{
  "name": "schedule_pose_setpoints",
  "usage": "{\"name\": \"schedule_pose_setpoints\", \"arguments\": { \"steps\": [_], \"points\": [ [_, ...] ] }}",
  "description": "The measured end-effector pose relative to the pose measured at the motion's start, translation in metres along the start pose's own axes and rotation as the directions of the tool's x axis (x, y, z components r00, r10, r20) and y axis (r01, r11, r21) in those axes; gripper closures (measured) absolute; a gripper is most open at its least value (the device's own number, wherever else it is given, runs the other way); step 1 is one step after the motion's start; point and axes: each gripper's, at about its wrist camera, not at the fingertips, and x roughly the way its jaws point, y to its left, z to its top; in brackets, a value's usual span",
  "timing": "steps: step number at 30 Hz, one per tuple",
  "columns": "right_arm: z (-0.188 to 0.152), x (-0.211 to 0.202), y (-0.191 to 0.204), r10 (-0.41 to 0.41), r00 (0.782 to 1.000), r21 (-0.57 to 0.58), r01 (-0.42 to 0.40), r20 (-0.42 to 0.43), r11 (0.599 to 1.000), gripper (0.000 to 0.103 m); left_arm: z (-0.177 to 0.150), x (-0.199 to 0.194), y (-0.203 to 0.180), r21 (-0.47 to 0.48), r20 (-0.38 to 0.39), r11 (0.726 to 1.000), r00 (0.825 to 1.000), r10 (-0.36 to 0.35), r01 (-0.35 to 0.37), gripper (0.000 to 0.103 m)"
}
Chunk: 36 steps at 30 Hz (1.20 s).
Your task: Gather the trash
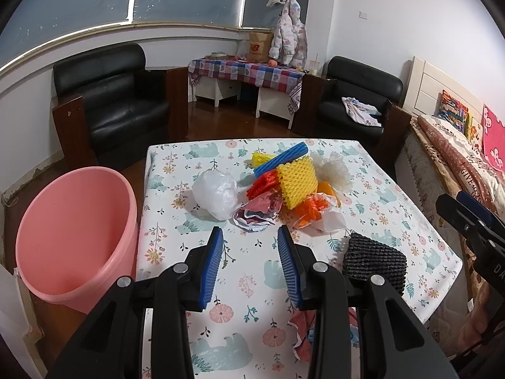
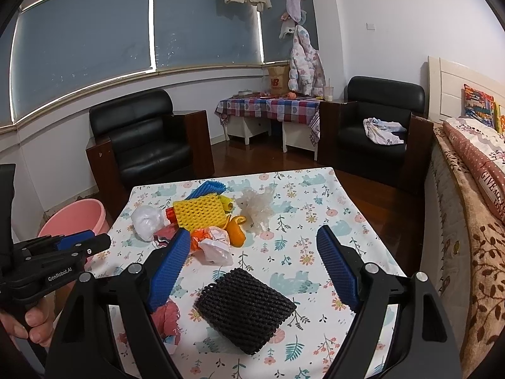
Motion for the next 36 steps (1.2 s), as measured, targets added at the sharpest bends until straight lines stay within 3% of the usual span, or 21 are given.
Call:
{"name": "schedule_pose_setpoints", "arguments": {
  "steps": [26, 32, 36],
  "points": [
    [0.001, 0.004, -0.013, 0.019, 1.0, 0.043, -0.018, -0.019, 0.999, 0.02, -0.005, -0.002, 0.001, -0.004, -0.007, 1.0, 1.0, -0.008, 0.008, 0.067],
    [0.002, 0.007, -0.028, 0.012, 0.999, 0.057, -0.009, -0.053, 0.998, 0.02, 0.001, -0.015, 0.007, 0.016, -0.005, 0.996, 0.996, -0.087, 0.087, 0.065],
    [-0.005, 0.013, -0.04, 0.025, 0.994, 0.068, -0.017, -0.11, 0.998, 0.02, -0.001, -0.019, 0.002, 0.091, -0.065, 0.981, 0.984, -0.169, 0.174, 0.06]
  ]
}}
